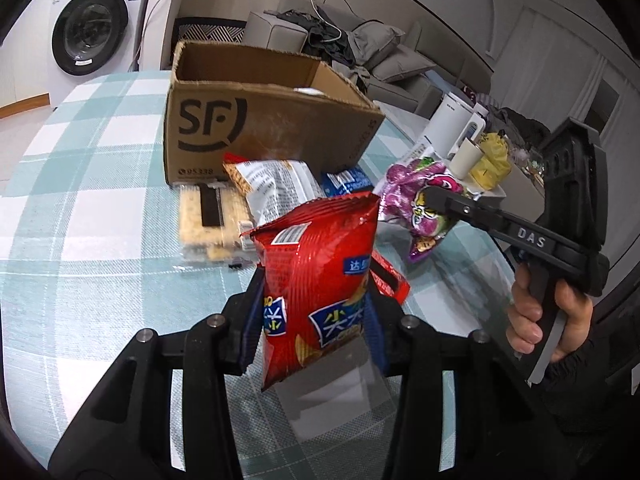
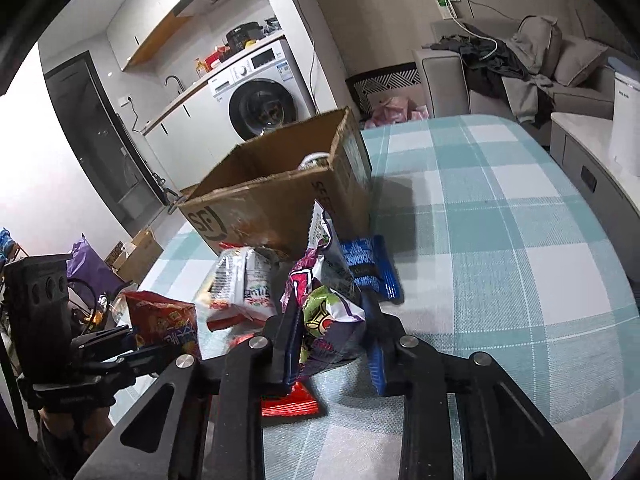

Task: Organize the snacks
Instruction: 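Lift both held bags and carry them over the cardboard box, then lower both bags into the box and open both grippers, then withdraw both grippers from the box toward the remaining snacks, then grasp the clear cracker pack with the left gripper while the right gripper grasps the blue biscuit pack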

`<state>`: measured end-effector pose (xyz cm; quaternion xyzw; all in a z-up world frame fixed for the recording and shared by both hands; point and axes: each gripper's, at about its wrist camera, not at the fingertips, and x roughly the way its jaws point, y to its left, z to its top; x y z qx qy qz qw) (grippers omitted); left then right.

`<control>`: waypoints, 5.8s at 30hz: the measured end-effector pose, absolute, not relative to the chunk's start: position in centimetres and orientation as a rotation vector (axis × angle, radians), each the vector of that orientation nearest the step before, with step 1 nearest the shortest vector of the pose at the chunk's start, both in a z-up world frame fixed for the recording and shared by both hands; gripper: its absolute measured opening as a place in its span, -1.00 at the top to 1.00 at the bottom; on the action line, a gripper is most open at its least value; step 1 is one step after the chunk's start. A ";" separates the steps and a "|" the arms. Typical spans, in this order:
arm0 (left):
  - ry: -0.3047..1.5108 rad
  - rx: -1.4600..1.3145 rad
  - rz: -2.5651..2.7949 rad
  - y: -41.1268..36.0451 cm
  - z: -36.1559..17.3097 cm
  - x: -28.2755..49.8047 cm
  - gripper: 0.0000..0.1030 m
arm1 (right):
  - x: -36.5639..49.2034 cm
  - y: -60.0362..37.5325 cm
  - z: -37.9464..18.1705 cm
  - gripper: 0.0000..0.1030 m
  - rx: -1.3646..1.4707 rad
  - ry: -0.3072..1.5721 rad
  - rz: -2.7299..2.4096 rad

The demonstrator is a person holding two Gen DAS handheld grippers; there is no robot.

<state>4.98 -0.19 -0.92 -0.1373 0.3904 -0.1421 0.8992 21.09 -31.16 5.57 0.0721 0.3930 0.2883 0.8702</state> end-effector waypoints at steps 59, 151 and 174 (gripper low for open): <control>0.588 -0.187 -0.139 3.1 10.0 13.2 0.21 | 27.1 -26.9 13.3 0.46 0.257 0.611 0.579; 0.701 -0.153 -0.019 4.1 5.1 9.2 -0.98 | 25.2 -27.8 9.5 -0.99 0.106 0.783 0.531; 0.845 -0.126 0.050 5.1 -1.7 10.8 -0.98 | 26.6 -27.2 3.8 -0.99 0.039 0.932 0.502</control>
